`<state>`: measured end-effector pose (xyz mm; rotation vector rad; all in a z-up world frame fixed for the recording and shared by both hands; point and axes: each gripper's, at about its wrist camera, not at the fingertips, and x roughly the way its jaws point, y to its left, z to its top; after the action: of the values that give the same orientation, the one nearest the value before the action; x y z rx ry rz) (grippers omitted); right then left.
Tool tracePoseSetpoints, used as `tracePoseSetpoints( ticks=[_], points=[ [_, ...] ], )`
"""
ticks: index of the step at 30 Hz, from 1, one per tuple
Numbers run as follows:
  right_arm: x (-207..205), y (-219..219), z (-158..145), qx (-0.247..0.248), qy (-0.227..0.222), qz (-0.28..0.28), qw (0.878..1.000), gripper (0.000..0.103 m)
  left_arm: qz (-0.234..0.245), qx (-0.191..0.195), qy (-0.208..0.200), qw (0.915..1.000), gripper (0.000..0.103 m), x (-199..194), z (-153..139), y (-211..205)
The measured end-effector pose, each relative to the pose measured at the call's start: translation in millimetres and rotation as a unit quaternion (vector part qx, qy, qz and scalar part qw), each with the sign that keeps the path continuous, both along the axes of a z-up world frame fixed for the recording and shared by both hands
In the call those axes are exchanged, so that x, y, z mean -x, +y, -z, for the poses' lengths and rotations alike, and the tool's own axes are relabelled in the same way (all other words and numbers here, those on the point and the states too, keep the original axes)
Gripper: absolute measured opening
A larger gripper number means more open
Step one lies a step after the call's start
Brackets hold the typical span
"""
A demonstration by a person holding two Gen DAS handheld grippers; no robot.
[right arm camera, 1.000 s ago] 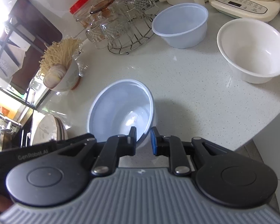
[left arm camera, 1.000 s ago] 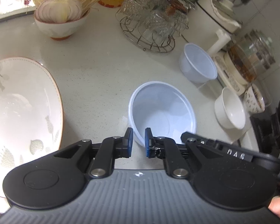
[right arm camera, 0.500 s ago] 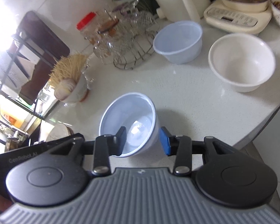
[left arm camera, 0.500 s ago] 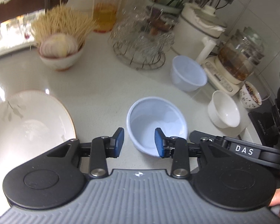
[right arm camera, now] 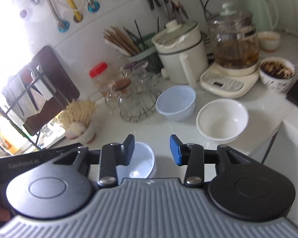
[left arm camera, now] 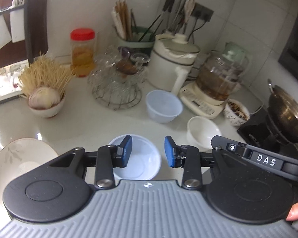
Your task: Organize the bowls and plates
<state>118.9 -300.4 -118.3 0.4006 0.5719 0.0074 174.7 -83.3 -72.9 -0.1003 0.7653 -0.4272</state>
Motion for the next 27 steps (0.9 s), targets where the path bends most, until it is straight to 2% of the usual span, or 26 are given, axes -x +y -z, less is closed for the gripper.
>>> tracePoseSetpoints(
  ticks=[7,15,27],
  points=[
    [27.4,3.0,-13.2,0.030,-0.023,0.003,0.999,0.043,0.017,-0.001,-0.013,0.9998,0.041,19.9,-13.0,-7.7],
    [45.5,-4.8,-16.7,0.032,-0.025,0.023,0.999,0.043,0.030,-0.003,-0.007,0.9995,0.043,30.8,-9.9,-14.4],
    [36.8,-23.1,-9.3,0.034,-0.007,0.053,0.998,0.043,0.043,0.001,0.018,0.9989,0.048,-1.3,3.0,-37.7]
  ],
)
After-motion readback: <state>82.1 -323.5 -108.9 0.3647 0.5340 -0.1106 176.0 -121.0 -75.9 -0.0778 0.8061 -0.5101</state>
